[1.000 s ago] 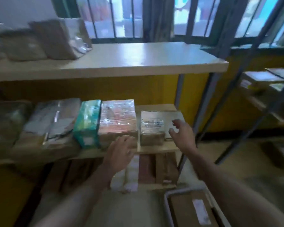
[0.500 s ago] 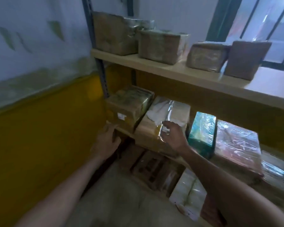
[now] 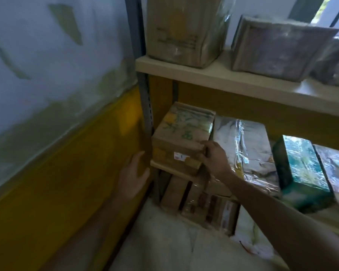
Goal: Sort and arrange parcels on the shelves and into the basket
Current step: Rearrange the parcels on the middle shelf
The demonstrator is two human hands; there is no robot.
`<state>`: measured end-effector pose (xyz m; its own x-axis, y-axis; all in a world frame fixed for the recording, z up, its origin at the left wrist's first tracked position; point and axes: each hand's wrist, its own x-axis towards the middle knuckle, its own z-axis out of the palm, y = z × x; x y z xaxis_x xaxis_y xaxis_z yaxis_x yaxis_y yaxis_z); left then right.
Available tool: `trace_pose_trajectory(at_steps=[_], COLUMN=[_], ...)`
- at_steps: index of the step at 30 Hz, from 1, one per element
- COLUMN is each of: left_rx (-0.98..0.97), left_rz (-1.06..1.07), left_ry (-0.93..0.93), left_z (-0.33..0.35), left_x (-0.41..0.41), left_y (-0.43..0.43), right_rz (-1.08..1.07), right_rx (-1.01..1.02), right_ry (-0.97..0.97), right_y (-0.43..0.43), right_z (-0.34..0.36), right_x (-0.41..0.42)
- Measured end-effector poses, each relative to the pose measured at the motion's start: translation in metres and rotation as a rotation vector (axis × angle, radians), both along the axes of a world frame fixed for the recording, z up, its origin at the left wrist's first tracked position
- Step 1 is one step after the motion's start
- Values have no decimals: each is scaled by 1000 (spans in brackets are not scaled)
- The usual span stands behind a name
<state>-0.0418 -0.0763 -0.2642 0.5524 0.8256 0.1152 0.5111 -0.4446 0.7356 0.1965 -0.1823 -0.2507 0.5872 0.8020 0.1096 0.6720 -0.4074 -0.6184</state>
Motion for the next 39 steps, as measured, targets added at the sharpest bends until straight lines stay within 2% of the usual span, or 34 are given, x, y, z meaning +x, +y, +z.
trace_pose_trajectory(at_steps=[6,9,15,17,19,22,24,27,31,34,36,39], left_rx=[-90,-183,-308,-290,-191,-185,-195,-148,-240,-288,-287,-285], left_rz=[-83,-58,-89,-120,-200,-310,-329,-289,-144,-203,-170,-10], left_ry=[-32,4,34,58,132,-3,-92,-141,-247,-378,-444,-420], left_z=[-13,-21,-47,-59,-66,-68,-61,-54,-28,-9,1,13], left_x=[33,42,60,58,52,44,46,58,71,74,78,86], left_y=[30,49,79,83,90,91,89,91,84,75,63,48], right_rz=[-56,-31,-33,-56,-73,-58,-56,-94,-277,-371,-320,-185], right_rx=[-68,-86,-33,-18,33,152,217,250,262,294,344,354], right_ry=[99,126,123,144,230,471,560,575,556,592,717,915], right_y=[17,28,36,32,29,26,21,15,13,7,6,7], right_z=[-14,-22,-32,-24,-8,23,41,51,58,59,56,56], right_x=[17,17,8,12,24,44,51,47,45,39,29,15])
